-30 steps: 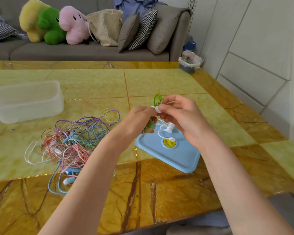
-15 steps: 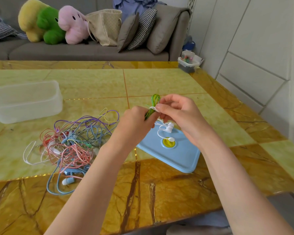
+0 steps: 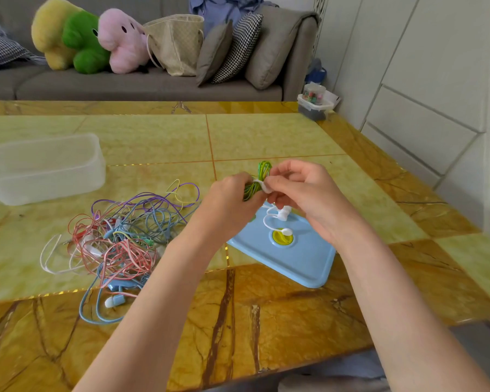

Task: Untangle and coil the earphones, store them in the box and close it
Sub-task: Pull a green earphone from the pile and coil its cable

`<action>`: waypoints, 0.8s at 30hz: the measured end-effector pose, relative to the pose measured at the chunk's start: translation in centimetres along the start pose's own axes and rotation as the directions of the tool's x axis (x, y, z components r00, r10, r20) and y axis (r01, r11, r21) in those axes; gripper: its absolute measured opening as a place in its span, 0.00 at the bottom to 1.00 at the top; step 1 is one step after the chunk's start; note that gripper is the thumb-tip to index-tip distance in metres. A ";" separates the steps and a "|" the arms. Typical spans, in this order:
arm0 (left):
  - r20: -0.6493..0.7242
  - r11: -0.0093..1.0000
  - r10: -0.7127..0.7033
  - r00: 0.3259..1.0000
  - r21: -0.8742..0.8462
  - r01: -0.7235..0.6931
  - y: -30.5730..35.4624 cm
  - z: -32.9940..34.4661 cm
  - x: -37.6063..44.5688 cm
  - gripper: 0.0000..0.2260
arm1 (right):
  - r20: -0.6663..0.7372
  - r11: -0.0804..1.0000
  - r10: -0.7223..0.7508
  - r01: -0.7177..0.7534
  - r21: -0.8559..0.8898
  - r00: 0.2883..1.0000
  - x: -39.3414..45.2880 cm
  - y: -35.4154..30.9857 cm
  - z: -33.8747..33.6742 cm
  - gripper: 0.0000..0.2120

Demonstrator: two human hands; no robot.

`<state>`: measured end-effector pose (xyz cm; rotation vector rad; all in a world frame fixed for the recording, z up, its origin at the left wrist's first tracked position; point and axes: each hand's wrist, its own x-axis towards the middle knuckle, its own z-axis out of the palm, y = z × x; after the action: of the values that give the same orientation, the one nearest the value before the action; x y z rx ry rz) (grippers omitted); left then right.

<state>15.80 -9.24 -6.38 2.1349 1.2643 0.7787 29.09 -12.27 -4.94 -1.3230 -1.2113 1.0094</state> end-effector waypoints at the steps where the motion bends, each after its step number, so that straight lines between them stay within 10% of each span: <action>1: -0.032 0.999 0.012 0.999 0.035 -0.011 0.0 0.1 0.0 0.10 | -0.003 1.000 -0.006 0.006 -0.021 1.000 0.0 0.1 0.1 0.05; 7: -0.140 0.962 0.088 0.986 0.270 -0.047 -0.2 0.8 -0.1 0.07 | -0.077 0.976 -0.056 0.038 -0.216 0.995 0.2 0.6 1.0 0.07; 16: -0.226 0.986 0.133 0.965 0.131 -0.105 0.5 0.6 -0.2 0.08 | 0.013 0.968 0.027 -0.030 0.251 1.000 0.1 0.4 0.5 0.02; 24: -0.147 0.956 0.082 0.986 0.290 -0.037 0.4 0.9 -0.2 0.12 | -0.104 0.998 0.047 -0.051 -0.037 0.993 0.3 0.7 0.9 0.06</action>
<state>16.60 -9.74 -6.81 2.3893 1.4775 0.8482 28.29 -11.83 -5.77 -1.4250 -1.1308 0.9443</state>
